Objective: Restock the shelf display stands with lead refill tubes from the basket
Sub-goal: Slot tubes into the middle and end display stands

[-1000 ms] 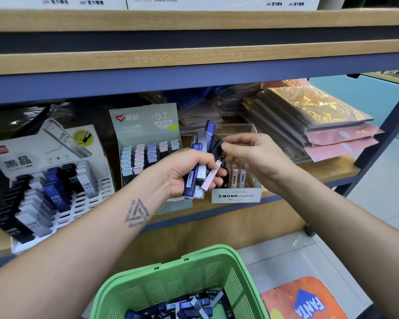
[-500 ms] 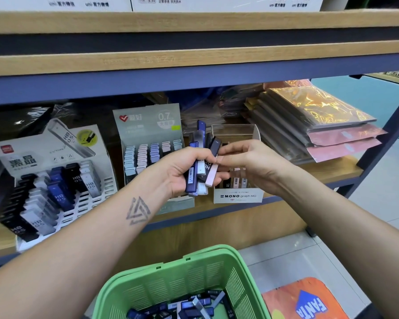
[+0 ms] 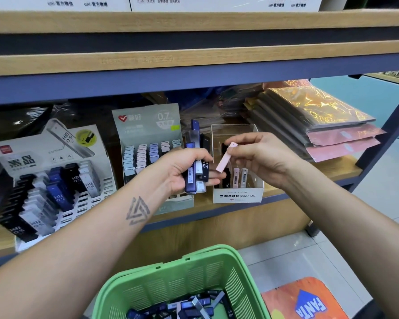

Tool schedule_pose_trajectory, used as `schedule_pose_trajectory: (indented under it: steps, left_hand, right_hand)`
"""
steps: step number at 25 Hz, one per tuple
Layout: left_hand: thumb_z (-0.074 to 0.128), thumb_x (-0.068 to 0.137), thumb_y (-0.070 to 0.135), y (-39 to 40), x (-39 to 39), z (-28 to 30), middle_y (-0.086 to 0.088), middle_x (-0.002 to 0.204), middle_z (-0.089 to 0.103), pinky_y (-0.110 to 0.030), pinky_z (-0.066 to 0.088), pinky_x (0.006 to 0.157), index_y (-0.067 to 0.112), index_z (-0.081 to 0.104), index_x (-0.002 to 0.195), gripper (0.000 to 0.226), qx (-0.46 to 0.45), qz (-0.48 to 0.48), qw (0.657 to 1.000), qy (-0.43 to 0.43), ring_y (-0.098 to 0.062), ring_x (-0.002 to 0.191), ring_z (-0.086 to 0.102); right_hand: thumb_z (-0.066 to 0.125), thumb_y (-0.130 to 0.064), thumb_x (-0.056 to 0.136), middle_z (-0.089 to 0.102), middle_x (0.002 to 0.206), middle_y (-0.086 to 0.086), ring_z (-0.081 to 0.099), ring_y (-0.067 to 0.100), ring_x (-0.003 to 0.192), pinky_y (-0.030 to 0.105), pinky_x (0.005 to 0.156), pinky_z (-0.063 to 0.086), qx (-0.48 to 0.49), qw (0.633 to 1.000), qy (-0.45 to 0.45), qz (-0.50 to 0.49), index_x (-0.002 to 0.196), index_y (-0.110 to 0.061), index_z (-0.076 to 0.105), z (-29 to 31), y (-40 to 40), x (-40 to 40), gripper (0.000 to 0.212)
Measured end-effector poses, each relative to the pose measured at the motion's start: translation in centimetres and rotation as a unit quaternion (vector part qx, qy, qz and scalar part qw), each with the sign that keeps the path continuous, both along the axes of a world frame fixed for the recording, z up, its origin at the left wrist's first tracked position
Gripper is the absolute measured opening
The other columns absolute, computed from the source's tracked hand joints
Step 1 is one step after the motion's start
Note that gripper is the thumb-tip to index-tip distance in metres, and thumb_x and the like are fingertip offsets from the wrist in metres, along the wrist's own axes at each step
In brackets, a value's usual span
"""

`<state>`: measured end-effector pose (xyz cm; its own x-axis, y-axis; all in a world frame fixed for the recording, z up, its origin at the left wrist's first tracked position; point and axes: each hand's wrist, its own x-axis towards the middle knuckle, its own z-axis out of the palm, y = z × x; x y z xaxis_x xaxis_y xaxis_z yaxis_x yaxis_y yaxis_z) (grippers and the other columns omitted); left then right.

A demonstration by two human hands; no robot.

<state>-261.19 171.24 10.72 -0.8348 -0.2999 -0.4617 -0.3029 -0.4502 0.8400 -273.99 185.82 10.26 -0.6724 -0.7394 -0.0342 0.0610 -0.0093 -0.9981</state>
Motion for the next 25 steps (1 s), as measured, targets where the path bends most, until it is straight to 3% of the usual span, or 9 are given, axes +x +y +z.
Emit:
schedule_pose_trajectory:
  steps: [6, 8, 13, 19, 25]
  left_hand:
    - [0.058, 0.093, 0.002, 0.0, -0.2, -0.2, -0.015, 0.073, 0.068, -0.027, 0.057, 0.06, -0.005, 0.064, 0.089, 0.01, -0.031, -0.012, 0.999, -0.012, -0.017, 0.062, 0.065]
    - [0.057, 0.092, 0.001, 0.1, -0.2, -0.2, -0.017, 0.077, 0.068, -0.027, 0.055, 0.059, -0.005, 0.064, 0.091, 0.01, -0.01, -0.009, 1.0, -0.004, -0.017, 0.062, 0.063]
    - [0.059, 0.092, 0.0, 0.2, -0.2, -0.1, -0.023, 0.09, 0.069, -0.027, 0.058, 0.056, -0.009, 0.062, 0.108, 0.018, 0.003, -0.01, 1.0, 0.011, -0.019, 0.063, 0.066]
    - [0.057, 0.092, -0.002, 0.1, 0.0, -0.1, -0.016, 0.072, 0.067, -0.025, 0.056, 0.055, -0.01, 0.065, 0.096, 0.012, 0.0, -0.004, 1.0, 0.012, -0.017, 0.059, 0.062]
    - [0.059, 0.091, -0.002, 0.3, -0.1, -0.1, -0.022, 0.084, 0.068, -0.026, 0.056, 0.053, -0.007, 0.062, 0.098, 0.009, -0.029, 0.004, 1.0, 0.004, -0.019, 0.059, 0.064]
  right_hand:
    - [0.072, 0.006, 0.084, 0.072, 0.096, 0.025, 0.073, 0.024, 0.081, 0.025, 0.072, 0.06, -0.021, 0.999, 0.018, 0.023, 0.104, 0.005, 0.07, 0.2, 0.4, 0.0, 0.02]
    - [0.07, 0.006, 0.086, 0.074, 0.1, 0.025, 0.074, 0.027, 0.085, 0.029, 0.077, 0.062, -0.027, 0.998, 0.035, 0.037, 0.111, 0.003, 0.069, 0.3, 0.7, 0.0, 0.025]
    - [0.075, -0.001, 0.084, 0.076, 0.086, 0.021, 0.076, 0.026, 0.076, 0.031, 0.073, 0.064, -0.004, 0.995, 0.104, -0.007, 0.103, 0.0, 0.07, 0.4, 0.9, 0.2, 0.019]
    - [0.068, 0.008, 0.088, 0.076, 0.091, 0.022, 0.077, 0.028, 0.083, 0.027, 0.072, 0.062, -0.011, 0.997, 0.075, 0.015, 0.107, 0.001, 0.07, 0.7, 1.4, 0.5, 0.02]
    - [0.072, 0.003, 0.087, 0.076, 0.092, 0.02, 0.076, 0.028, 0.083, 0.029, 0.073, 0.062, -0.022, 0.994, 0.102, 0.007, 0.105, 0.002, 0.072, 1.1, 1.7, 0.0, 0.018]
